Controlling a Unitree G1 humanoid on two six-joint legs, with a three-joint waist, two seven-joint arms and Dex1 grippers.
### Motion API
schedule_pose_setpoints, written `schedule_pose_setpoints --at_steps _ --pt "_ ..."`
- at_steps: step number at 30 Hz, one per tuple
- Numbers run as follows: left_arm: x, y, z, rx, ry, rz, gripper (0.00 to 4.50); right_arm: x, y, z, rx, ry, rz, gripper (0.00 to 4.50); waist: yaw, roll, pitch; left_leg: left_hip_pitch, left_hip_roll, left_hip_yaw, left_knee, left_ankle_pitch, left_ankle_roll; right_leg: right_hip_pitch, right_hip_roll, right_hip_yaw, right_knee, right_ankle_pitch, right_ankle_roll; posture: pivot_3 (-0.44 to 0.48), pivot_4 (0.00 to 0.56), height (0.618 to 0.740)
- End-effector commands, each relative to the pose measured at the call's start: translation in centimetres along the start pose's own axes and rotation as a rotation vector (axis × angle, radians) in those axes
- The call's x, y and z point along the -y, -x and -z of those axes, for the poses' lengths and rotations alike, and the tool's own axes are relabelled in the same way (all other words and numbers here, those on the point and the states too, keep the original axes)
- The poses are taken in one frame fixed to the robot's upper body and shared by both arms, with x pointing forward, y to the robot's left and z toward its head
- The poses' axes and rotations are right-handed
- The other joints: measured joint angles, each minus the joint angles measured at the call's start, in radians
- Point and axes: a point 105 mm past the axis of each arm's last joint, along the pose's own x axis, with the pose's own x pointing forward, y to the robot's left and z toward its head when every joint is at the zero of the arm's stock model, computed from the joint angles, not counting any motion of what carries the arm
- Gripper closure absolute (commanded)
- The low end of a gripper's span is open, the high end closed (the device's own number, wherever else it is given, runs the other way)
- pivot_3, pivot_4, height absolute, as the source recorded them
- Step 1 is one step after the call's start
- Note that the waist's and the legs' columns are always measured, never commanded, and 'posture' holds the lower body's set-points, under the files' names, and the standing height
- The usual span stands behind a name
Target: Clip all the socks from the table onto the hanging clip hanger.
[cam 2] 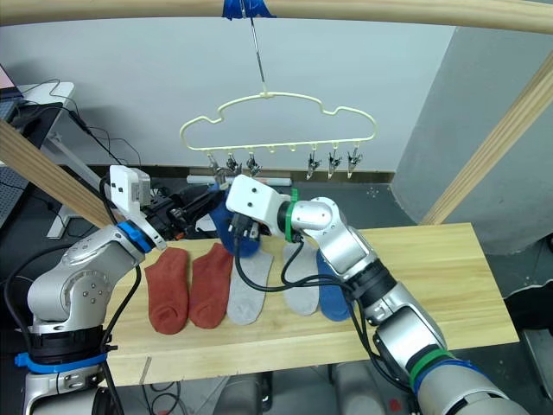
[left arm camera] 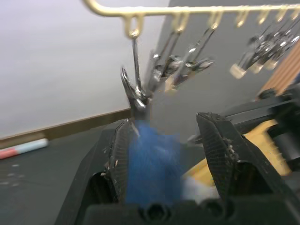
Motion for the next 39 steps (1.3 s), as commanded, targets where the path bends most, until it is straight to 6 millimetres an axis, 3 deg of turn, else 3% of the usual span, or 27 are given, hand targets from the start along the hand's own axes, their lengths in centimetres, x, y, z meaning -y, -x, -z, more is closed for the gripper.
schedule_pose_setpoints --at_steps 1,4,8,14,17,26,32,35,39 --pt "0.5 0.3 -1.2 0.07 -0.148 -0.045 1.97 -0.8 2.2 -0.6 0.025 0.053 -0.003 2.62 0.007 0.0 0.0 0.0 0.0 0.0 0.0 0.0 0.0 0.0 0.0 0.0 0.0 0.0 0.0 -0.156 0.256 0.74" --pt "0.5 0.2 -0.8 0.12 -0.181 -0.111 1.97 -1.8 5.0 -0.4 0.022 0.021 -0.01 2.62 0.015 0.0 0.0 0.0 -0.001 0.0 0.0 0.0 0.0 0.0 -0.001 0.0 0.0 0.0 0.0 -0.156 0.256 0.74" --pt "1.3 -0.3 -0.5 0.17 -0.234 -0.148 1.97 -2.4 8.1 -1.5 0.065 -0.066 -0.001 2.62 0.016 0.0 0.0 0.0 0.0 0.0 0.001 0.0 0.0 0.0 0.0 0.0 0.001 0.0 0.0 -0.172 0.263 0.74" --pt "2.6 -1.7 -0.1 0.229 -0.267 -0.172 1.97 -1.4 12.7 -3.7 0.157 -0.197 0.085 2.62 0.015 0.0 0.0 0.0 0.0 0.0 0.006 0.0 0.0 0.002 0.001 0.001 0.001 0.0 0.0 -0.197 0.272 0.74" --pt "2.8 -2.3 -0.2 0.255 -0.287 -0.194 1.97 -0.9 13.9 -4.0 0.166 -0.229 0.126 2.62 0.013 0.0 0.0 -0.001 0.0 0.0 0.009 0.0 0.0 0.002 0.001 0.001 0.001 0.0 0.001 -0.21 0.275 0.74" --pt "3.5 -4.0 0.3 0.299 -0.27 -0.215 1.97 -0.4 15.3 -3.7 0.133 -0.262 0.212 2.62 -0.002 0.0 0.0 -0.003 0.0 0.0 0.013 0.0 0.001 0.002 0.002 0.002 0.001 0.0 0.004 -0.25 0.271 0.74" --pt "2.8 -4.9 0.7 0.305 -0.228 -0.25 1.97 -0.2 15.5 -3.5 0.119 -0.261 0.225 2.62 -0.009 0.0 0.0 -0.003 0.0 0.0 0.013 0.0 0.001 0.002 0.002 0.002 0.001 0.0 0.005 -0.256 0.271 0.74" --pt "2.6 -5.3 1.2 0.29 -0.218 -0.247 2.82 -0.1 15.5 -3.5 0.114 -0.257 0.225 2.55 -0.011 0.0 0.0 -0.003 0.0 0.0 0.013 0.0 0.001 0.002 0.002 0.002 0.001 0.0 0.006 -0.259 0.273 0.74" --pt "2.2 -5.6 1.2 0.292 -0.221 -0.255 2.82 0.1 15.6 -3.5 0.111 -0.255 0.23 2.55 -0.011 0.0 0.0 -0.003 0.0 0.0 0.013 0.0 0.001 0.002 0.002 0.002 0.001 0.0 0.006 -0.263 0.274 0.74"
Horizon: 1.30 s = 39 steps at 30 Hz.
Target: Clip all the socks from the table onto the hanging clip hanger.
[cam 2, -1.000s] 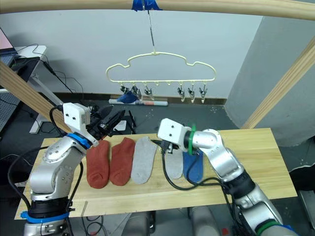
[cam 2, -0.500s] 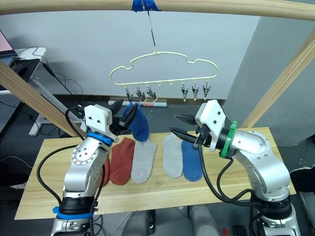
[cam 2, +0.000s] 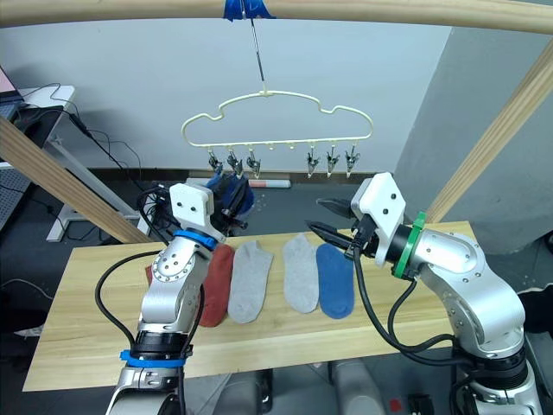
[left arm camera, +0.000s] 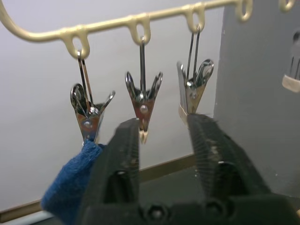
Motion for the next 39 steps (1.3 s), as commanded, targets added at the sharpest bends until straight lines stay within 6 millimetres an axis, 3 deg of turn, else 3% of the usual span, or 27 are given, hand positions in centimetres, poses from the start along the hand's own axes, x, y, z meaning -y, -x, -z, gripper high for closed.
schedule_pose_setpoints --at_steps 1,21,32,39 --pt "-0.3 -0.6 -1.5 0.062 -0.024 -0.006 2.82 0.0 0.4 -1.1 0.036 0.037 0.007 2.55 0.0 0.0 0.0 0.0 0.0 0.0 0.0 0.0 0.0 0.0 0.0 0.0 0.0 0.0 0.0 -0.263 0.274 0.74" --pt "-0.9 -2.6 -3.8 0.159 -0.018 -0.035 2.82 0.2 0.6 -0.9 0.034 0.029 0.011 2.55 0.0 0.0 0.0 -0.001 0.0 0.0 0.0 0.0 0.0 0.0 0.0 0.0 0.0 0.0 0.001 -0.267 0.276 0.74" --pt "-0.8 -2.6 -3.7 0.149 0.002 -0.028 2.82 0.2 0.6 -0.8 0.031 0.029 0.008 2.55 0.0 0.0 0.0 -0.001 0.0 0.0 0.0 0.0 0.0 0.0 0.0 0.0 0.0 0.0 0.001 -0.267 0.275 0.74" --pt "-0.6 -2.6 -3.8 0.153 0.017 -0.014 4.22 0.1 0.4 -0.7 0.03 0.022 0.003 2.55 0.0 0.0 0.0 -0.001 0.0 0.0 0.0 0.0 0.0 0.0 0.0 0.0 0.0 -0.001 0.001 -0.263 0.274 0.74"
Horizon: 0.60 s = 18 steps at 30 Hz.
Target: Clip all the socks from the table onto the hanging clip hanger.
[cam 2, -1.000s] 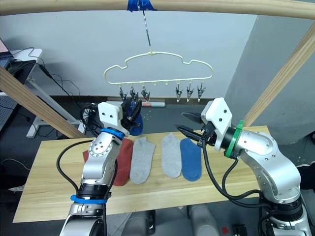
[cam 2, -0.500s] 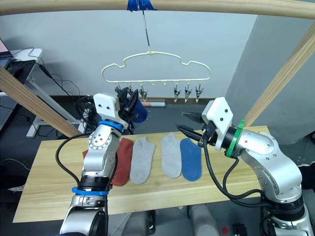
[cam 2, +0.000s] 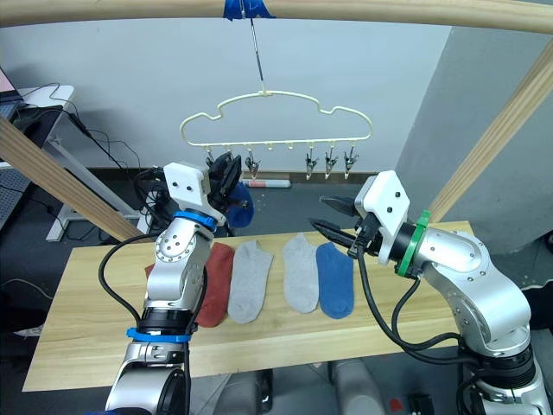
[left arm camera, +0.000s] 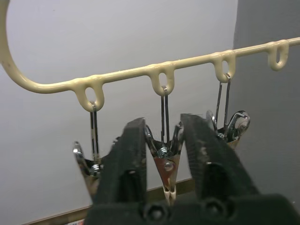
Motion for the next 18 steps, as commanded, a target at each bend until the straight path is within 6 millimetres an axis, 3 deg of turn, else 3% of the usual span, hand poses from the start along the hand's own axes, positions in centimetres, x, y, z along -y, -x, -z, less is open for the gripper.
schedule_pose_setpoints --at_steps 1,5,6,8,13,18 --pt "0.1 -0.3 -1.3 0.046 0.008 0.008 4.38 -0.2 0.2 -0.5 0.023 0.012 -0.003 2.55 0.0 0.0 0.0 0.0 0.0 0.0 0.0 0.0 0.0 0.0 0.0 0.0 0.0 0.0 0.0 -0.263 0.274 0.74" --pt "0.2 -0.1 -1.6 0.044 0.007 0.016 4.49 -0.2 -0.1 2.7 -0.087 -0.053 0.032 2.55 0.0 0.0 0.0 0.0 0.0 0.0 0.0 0.0 0.0 0.0 0.0 0.0 0.0 0.0 0.0 -0.263 0.274 0.74" --pt "0.3 0.0 -1.7 0.043 0.005 0.022 4.5 -0.2 -0.2 3.7 -0.116 -0.067 0.05 2.38 0.0 0.0 0.0 0.0 0.0 0.0 0.0 0.0 0.0 0.0 0.0 0.0 0.0 0.0 0.0 -0.255 0.279 0.74" --pt "0.3 0.1 -2.0 0.04 0.0 0.034 4.5 -0.2 -0.7 6.2 -0.178 -0.112 0.107 1.99 0.0 0.0 0.0 0.0 0.0 0.0 0.0 0.0 0.0 0.0 0.0 0.001 0.0 0.0 0.0 -0.251 0.281 0.74" --pt "0.5 0.3 -2.4 0.028 -0.011 0.067 4.5 0.6 -2.2 11.9 -0.293 -0.196 0.299 0.32 -0.001 0.0 0.0 0.0 0.001 0.0 0.0 0.0 0.0 -0.001 0.001 0.001 0.001 0.0 0.0 -0.235 0.285 0.74" --pt "1.0 0.4 -2.7 0.022 -0.01 0.096 4.5 1.5 -3.0 17.1 -0.382 -0.282 0.47 0.32 0.001 0.0 0.0 0.0 0.001 0.0 0.0 0.0 0.0 -0.001 0.001 0.001 0.0 0.0 0.0 -0.218 0.284 0.74"
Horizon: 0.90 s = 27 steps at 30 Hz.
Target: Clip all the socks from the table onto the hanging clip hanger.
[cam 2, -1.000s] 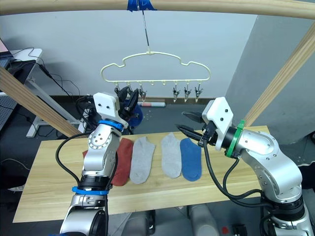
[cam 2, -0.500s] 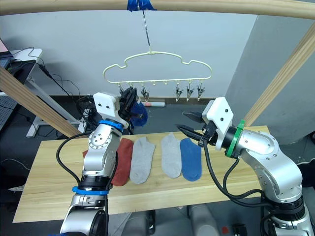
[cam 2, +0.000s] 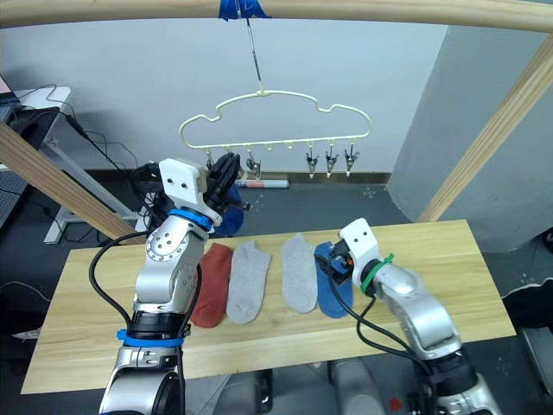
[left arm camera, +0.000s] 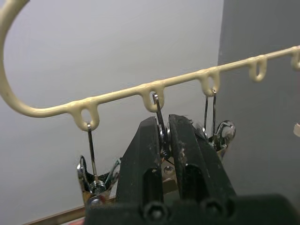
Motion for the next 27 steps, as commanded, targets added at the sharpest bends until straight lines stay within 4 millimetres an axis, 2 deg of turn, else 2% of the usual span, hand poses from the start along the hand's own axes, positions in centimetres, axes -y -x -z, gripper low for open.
schedule_pose_setpoints --at_steps 1,5,9,12,18,22,24,27 --pt "0.5 0.0 -1.6 0.048 -0.014 0.032 4.5 1.4 -1.2 1.2 -0.005 -0.024 0.111 0.32 0.001 0.0 0.0 0.0 0.0 0.0 0.0 0.0 0.0 0.0 0.0 0.0 0.0 0.0 0.0 -0.209 0.283 0.74" --pt "0.5 0.1 -1.6 0.039 -0.008 0.04 4.5 1.8 -2.3 3.5 -0.059 -0.084 0.158 0.32 0.001 0.0 0.0 0.0 0.0 0.0 0.0 0.0 0.0 0.0 0.0 0.0 0.0 0.001 -0.001 -0.202 0.282 0.74" --pt "0.6 0.2 -1.5 0.029 0.002 0.047 4.5 1.3 -2.9 4.8 -0.103 -0.103 0.146 0.32 0.002 0.0 0.0 0.0 0.0 0.0 0.0 0.0 0.0 0.0 0.0 0.0 0.0 0.001 -0.002 -0.196 0.28 0.74" --pt "0.7 0.3 -1.4 0.019 0.015 0.06 4.5 1.0 -3.2 5.6 -0.13 -0.097 0.137 0.89 0.002 0.0 0.0 0.0 0.0 0.0 0.0 0.0 0.0 0.0 0.0 0.0 0.0 0.001 -0.002 -0.195 0.279 0.74" --pt "0.9 0.5 -1.4 0.006 0.041 0.102 4.5 1.4 -3.2 5.7 -0.135 -0.079 0.136 3.06 0.002 0.0 0.0 0.0 0.0 0.0 0.0 0.0 0.0 0.0 0.0 0.0 0.0 0.001 -0.001 -0.192 0.277 0.74" --pt "1.1 0.7 -1.6 -0.009 0.084 0.148 4.5 1.2 -3.0 3.9 -0.081 -0.004 0.085 4.47 0.003 0.0 0.0 0.0 0.0 0.0 0.0 0.0 0.0 0.0 0.0 0.0 0.0 0.001 -0.001 -0.192 0.276 0.74" --pt "1.1 0.8 -1.8 -0.017 0.108 0.17 4.5 0.7 -2.9 2.1 -0.03 0.078 0.035 4.47 0.003 0.0 0.0 0.0 0.0 0.0 0.0 0.0 0.0 0.0 0.0 0.0 0.0 0.001 -0.001 -0.192 0.276 0.74" --pt "0.7 0.9 -2.4 -0.035 0.148 0.207 4.5 -1.3 -2.5 -2.2 0.075 0.297 -0.123 4.47 0.001 0.0 0.0 0.0 0.0 0.0 0.0 0.0 0.0 0.0 0.0 0.0 0.0 0.0 0.0 -0.2 0.277 0.74"
